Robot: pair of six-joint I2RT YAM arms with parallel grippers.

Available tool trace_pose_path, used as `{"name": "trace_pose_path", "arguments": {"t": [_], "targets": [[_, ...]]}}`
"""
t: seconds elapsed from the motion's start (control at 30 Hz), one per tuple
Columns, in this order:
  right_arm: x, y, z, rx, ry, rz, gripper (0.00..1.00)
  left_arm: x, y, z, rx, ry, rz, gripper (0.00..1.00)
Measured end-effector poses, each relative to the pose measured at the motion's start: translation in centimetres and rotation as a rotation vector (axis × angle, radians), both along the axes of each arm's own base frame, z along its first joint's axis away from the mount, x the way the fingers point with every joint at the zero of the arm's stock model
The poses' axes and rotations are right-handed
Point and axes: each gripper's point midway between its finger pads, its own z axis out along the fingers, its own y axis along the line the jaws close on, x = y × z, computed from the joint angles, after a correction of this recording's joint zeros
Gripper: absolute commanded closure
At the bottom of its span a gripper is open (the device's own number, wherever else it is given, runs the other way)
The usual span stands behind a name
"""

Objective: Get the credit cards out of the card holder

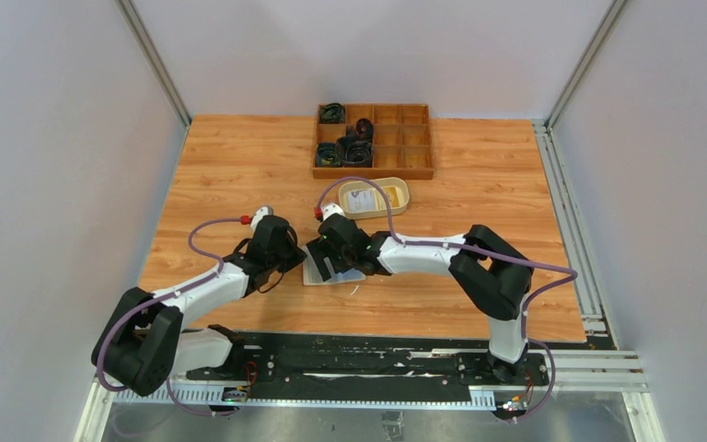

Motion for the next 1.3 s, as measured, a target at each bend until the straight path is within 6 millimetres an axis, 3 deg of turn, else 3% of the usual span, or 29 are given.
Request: {"name": "trace_pose_path", "arguments": {"t": [0.3,0.5,0.8,1.1,1.3], "targets": [[0.7,-1.3,-0.1,-0.052,-0.028,-0.044,0.11,0.0,0.0,0.0,-0.001,0.000,-0.001,1.00],[0.1,-2.4,0.4,-0.067,-0.017,-0.047,0.11,0.0,-0.1,0.1,-0.005,-0.001,-0.004,1.00],[0.7,0.5,3.4,0.018,-0.013,-0.019,0.11,-0.1,-0.2,0.0,-0.012,0.002,-0.001,1.00],[-0.1,1.7,0.5,0.017,0.072,0.004,0.12,-0.1,-0.2,-0.1,-0.013,0.005,0.001,1.00],[-0.4,2.6,0.8,0.052,0.091,0.013,0.12,-0.2,-0.1,-0.3,-0.012,0.008,0.001,1.00]]}}
